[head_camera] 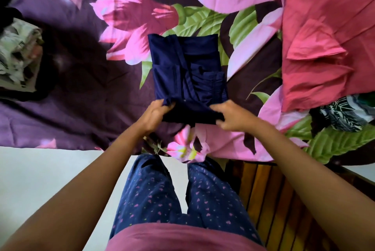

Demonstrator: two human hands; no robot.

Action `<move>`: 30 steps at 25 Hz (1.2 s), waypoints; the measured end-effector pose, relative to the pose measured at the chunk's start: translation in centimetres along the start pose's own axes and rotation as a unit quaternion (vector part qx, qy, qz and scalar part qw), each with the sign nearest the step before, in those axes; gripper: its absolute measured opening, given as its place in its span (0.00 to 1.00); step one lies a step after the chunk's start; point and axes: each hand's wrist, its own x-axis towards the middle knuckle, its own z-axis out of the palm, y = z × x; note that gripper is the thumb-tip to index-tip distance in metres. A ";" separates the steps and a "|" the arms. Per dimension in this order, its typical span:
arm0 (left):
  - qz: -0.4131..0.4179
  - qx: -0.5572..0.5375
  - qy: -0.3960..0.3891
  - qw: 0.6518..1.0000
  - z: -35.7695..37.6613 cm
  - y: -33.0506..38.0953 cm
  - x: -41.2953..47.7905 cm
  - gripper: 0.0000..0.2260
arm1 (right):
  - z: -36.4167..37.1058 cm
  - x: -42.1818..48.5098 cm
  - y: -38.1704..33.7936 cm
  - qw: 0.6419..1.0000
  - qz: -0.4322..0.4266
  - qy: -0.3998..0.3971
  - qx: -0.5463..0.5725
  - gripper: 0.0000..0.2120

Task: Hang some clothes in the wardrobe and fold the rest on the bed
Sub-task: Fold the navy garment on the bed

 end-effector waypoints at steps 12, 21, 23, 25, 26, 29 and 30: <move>-0.093 0.024 0.329 0.939 -4.7 1.9 7.4 0.20 | -6.0 9.7 0.4 0.917 0.306 0.215 0.137 0.35; -0.147 -0.173 0.286 0.931 -4.1 2.5 9.1 0.14 | -7.3 10.5 -0.4 0.757 0.416 0.203 0.460 0.25; -0.123 -0.174 0.286 0.934 -4.9 2.8 8.3 0.15 | -8.0 10.7 -2.5 0.760 0.384 0.187 0.490 0.17; -0.082 -0.151 0.306 0.937 -6.4 3.5 7.3 0.14 | -8.7 11.4 -5.0 0.767 0.345 0.192 0.506 0.14; -0.061 -0.142 0.313 0.937 -7.4 4.3 6.7 0.12 | -9.0 11.8 -6.4 0.775 0.324 0.192 0.508 0.14; -0.007 -0.128 0.340 0.932 -12.0 6.7 4.6 0.03 | -10.7 14.0 -11.2 0.783 0.279 0.200 0.519 0.15; 0.012 -0.122 0.352 0.928 -13.6 7.7 3.9 0.05 | -11.4 14.9 -12.7 0.782 0.267 0.209 0.522 0.16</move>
